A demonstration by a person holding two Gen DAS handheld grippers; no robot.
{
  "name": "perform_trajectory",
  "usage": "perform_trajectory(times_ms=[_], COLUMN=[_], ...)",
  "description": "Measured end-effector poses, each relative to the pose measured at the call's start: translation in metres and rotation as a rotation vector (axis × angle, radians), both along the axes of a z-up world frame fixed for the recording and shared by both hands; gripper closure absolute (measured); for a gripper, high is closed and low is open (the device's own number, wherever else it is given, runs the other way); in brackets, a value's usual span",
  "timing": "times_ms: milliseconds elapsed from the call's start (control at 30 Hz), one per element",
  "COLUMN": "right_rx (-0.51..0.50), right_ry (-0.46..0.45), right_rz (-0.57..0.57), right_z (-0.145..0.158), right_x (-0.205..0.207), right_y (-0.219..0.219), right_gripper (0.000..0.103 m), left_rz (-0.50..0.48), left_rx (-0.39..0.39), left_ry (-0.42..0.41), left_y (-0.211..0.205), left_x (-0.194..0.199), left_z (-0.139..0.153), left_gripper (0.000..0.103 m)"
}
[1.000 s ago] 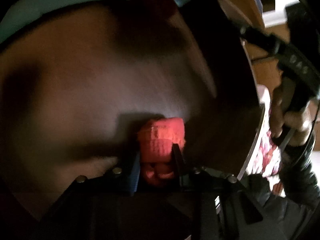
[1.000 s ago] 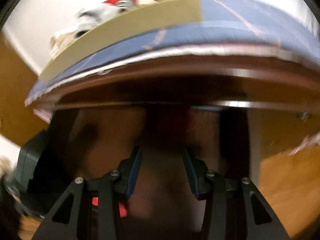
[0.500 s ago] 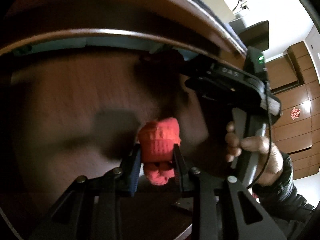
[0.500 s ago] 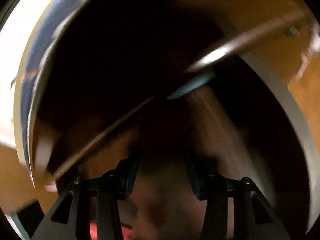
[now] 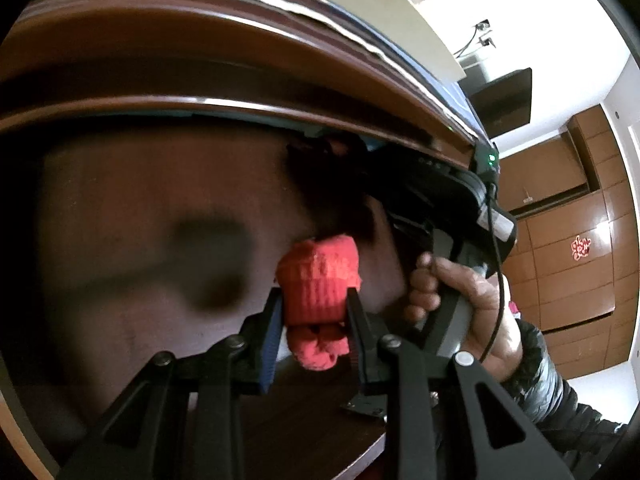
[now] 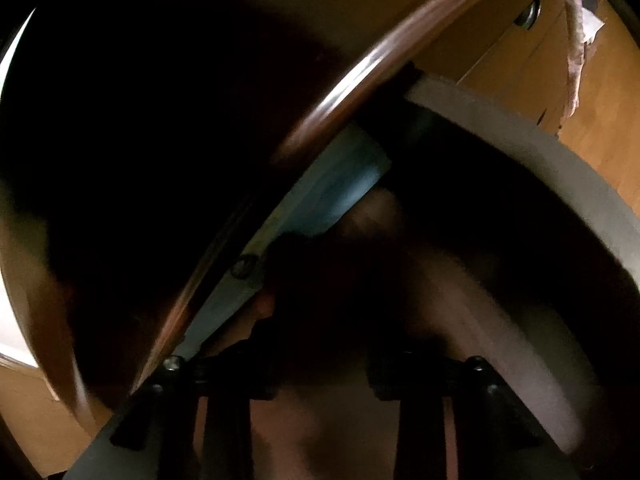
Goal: Take underwear out of drawer
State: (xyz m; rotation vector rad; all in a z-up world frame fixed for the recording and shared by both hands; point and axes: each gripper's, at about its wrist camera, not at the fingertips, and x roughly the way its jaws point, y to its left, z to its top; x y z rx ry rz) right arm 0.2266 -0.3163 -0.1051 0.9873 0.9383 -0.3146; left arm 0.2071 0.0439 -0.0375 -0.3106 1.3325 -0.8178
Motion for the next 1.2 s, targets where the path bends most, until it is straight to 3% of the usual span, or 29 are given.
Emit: perform_trajectory(times_ms=[100, 367, 467, 567, 667, 733, 800, 833, 900, 1000, 1200], right_rx=[0.068, 0.183, 0.09, -0.031, -0.214, -0.335, -0.327, -0.306, -0.291, -0.239, -0.342], right_ry=[0.003, -0.046, -0.034, 0.034, 0.117, 0.122, 0.11, 0.101, 0.083, 0.085, 0.13], right_rz=[0.029, 0.135, 0.222, 0.357, 0.613, 0.729, 0.706, 0.644, 0.558, 0.515, 0.423], right_z=[-0.006, -0.002, 0.004, 0.007, 0.016, 0.018, 0.017, 0.016, 0.013, 0.006, 0.0], right_x=[0.0, -0.009, -0.004, 0.008, 0.017, 0.022, 0.028, 0.031, 0.033, 0.041, 0.058], right_y=[-0.001, 0.005, 0.01, 0.021, 0.055, 0.068, 0.06, 0.05, 0.048, 0.046, 0.059], right_gripper=[0.094, 0.097, 0.097, 0.097, 0.093, 0.084, 0.047, 0.043, 0.042, 0.041, 0.041], left_rz=[0.013, 0.058, 0.077, 0.083, 0.082, 0.085, 0.091, 0.095, 0.098, 0.093, 0.09], left_rx=[-0.012, -0.035, -0.024, -0.017, -0.012, -0.006, -0.007, -0.01, -0.014, -0.018, -0.044], left_ry=[-0.003, -0.002, -0.017, -0.032, -0.041, -0.046, -0.045, -0.043, -0.04, -0.043, -0.056], left_y=[0.004, -0.013, -0.015, -0.016, -0.018, -0.017, -0.017, -0.016, -0.016, -0.017, -0.015], left_x=[-0.004, -0.008, -0.011, -0.013, -0.015, -0.015, -0.014, -0.013, -0.011, -0.009, -0.007], left_z=[0.003, -0.007, -0.003, 0.002, 0.004, 0.005, 0.005, 0.005, 0.004, 0.004, 0.006], left_gripper=[0.075, 0.075, 0.075, 0.075, 0.075, 0.075, 0.075, 0.075, 0.075, 0.075, 0.075])
